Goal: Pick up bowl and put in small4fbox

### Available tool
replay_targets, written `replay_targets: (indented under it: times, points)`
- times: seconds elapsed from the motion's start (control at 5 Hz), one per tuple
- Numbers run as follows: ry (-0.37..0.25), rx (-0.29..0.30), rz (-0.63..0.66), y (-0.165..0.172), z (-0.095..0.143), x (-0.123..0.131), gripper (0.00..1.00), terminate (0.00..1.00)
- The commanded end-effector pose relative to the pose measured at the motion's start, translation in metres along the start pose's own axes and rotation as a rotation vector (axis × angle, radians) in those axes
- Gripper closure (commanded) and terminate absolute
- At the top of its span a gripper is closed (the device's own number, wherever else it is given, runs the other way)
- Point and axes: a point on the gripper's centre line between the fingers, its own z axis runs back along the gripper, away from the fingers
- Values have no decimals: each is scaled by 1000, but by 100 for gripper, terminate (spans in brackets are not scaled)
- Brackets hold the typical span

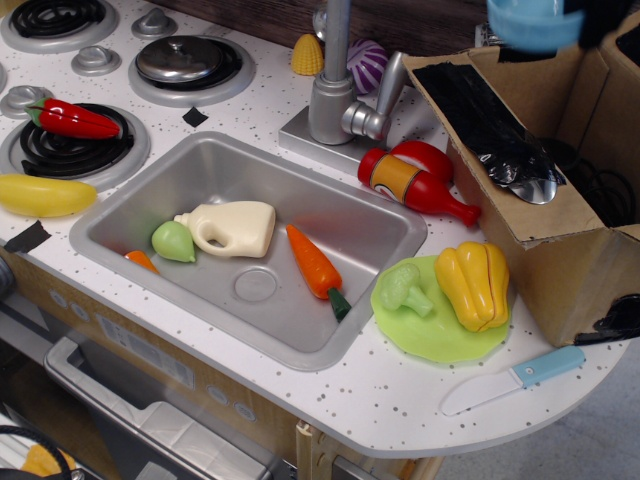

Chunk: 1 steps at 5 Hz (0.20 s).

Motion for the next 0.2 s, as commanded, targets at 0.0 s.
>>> replay_targets:
  times: [0.0]
  points:
    - [-137,-23,49,-7,25,22,0,100]
